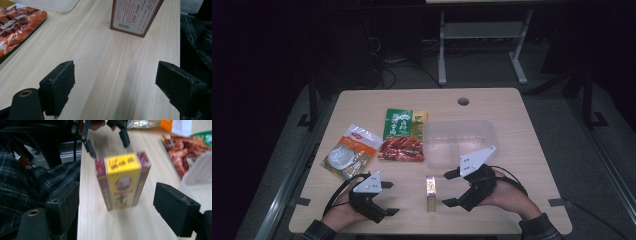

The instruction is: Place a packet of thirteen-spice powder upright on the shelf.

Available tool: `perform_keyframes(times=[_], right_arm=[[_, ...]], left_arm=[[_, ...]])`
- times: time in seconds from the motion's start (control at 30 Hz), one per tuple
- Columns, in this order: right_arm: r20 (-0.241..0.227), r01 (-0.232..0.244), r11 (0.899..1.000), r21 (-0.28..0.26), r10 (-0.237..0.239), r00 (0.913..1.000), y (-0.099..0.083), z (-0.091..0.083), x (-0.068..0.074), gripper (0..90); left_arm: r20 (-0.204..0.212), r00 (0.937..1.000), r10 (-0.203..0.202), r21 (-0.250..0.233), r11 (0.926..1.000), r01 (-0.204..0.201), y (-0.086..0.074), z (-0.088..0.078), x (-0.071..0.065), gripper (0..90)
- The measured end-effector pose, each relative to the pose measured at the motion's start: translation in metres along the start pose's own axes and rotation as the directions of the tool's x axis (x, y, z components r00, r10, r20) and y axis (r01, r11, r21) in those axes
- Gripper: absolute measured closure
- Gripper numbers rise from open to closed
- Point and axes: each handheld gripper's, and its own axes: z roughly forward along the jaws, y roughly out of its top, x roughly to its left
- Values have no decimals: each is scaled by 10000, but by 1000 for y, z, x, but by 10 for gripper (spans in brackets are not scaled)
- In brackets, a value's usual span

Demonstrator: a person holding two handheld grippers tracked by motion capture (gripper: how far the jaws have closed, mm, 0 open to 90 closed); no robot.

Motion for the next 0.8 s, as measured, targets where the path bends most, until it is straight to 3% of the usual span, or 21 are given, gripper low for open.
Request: perform_keyframes(times=[0.4, 0.57, 0.63, 0.8], right_arm=[[156, 1308, 9901, 502, -1317, 9912, 35, 20, -6, 194], [199, 1492, 9854, 816, -1513, 9883, 38, 31, -6, 183], [297, 1607, 9797, 1200, -1653, 9858, 37, 38, -5, 183], [263, 1665, 9767, 1353, -1716, 9848, 36, 43, -4, 194]], left_arm=[[117, 9999, -48, 69, 10000, 47, 0, 1, 0, 152], [197, 9998, -6, 58, 10000, 5, 0, 1, 0, 152], [201, 9998, -9, 60, 10000, 8, 0, 1, 0, 152], [215, 9998, -41, 75, 10000, 39, 0, 2, -1, 152]])
